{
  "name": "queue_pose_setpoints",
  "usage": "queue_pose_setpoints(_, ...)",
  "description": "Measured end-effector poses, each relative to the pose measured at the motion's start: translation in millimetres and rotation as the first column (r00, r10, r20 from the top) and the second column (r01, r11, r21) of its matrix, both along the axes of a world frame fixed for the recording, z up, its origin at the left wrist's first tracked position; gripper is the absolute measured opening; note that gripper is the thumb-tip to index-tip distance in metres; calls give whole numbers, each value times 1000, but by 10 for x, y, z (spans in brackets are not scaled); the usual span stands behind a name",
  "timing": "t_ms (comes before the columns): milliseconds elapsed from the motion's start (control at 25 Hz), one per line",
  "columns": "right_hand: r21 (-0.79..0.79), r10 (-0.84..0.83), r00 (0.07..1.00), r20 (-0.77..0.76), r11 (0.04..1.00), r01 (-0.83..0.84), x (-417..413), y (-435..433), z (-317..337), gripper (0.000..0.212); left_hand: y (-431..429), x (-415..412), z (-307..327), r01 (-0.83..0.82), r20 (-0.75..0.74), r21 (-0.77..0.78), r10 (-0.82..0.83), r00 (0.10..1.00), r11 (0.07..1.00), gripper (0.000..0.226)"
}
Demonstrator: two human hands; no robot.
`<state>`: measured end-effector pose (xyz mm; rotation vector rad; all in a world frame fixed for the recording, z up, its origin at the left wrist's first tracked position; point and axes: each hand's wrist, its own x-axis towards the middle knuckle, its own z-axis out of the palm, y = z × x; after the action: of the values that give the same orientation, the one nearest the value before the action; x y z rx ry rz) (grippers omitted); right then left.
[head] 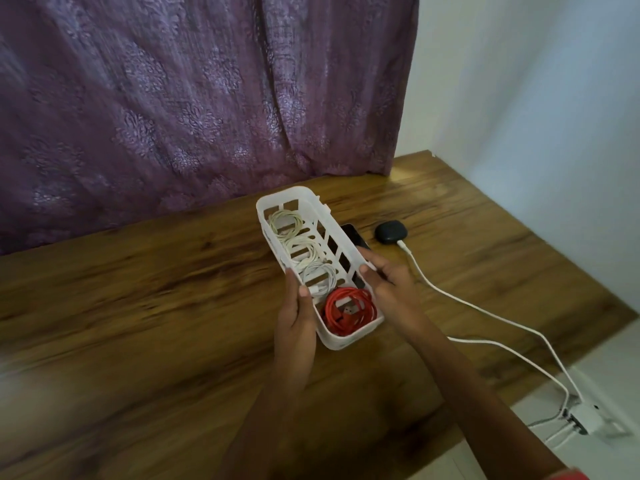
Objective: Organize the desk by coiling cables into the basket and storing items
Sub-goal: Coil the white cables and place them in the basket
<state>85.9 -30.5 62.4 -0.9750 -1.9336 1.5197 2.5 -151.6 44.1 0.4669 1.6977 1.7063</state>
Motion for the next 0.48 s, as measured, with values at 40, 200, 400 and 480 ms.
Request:
queue_pose_setpoints(40, -5, -23, 999, -35, 1000, 23, 43, 21, 100, 33, 23, 18, 108, 11, -17, 18, -11, 1000, 1000, 46)
queue_pose_setpoints(200, -32, -89, 984, -152, 996, 85, 272, 212, 522, 33, 272, 115, 496, 121, -86, 91, -113, 990, 989, 45)
queue_pose_setpoints(400, 31, -227, 967, -120, 972, 232, 724, 799, 863, 24, 932, 451, 793, 249, -135, 136, -231, 964, 959, 45)
queue_pose_setpoints(480, 59, -288, 951, -113, 953, 296, 938, 1112, 931, 23, 1289, 644, 838, 272, -144, 142, -252, 957, 952, 45)
